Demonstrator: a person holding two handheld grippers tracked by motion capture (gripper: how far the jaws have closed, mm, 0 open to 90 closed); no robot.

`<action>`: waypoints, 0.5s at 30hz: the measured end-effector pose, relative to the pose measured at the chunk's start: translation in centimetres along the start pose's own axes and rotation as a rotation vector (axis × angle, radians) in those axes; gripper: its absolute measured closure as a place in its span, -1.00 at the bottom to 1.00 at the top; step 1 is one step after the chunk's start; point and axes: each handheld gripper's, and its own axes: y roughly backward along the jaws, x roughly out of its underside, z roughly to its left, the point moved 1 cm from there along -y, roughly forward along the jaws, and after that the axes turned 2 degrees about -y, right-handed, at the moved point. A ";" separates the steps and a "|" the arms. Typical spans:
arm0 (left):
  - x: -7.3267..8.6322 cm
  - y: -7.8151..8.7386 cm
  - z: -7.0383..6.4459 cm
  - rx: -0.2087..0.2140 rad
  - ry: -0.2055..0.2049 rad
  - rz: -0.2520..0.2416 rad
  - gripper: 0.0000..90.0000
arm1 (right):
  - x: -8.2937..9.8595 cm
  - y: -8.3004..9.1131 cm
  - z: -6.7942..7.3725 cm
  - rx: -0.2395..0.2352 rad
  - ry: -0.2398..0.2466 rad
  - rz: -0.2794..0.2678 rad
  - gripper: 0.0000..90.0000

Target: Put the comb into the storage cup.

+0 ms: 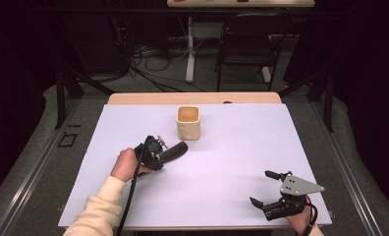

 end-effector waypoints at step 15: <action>0.0 -0.4 0.4 0.042 0.033 -0.009 0.57 | 0.0 0.0 0.0 -0.002 -0.003 0.006 -0.98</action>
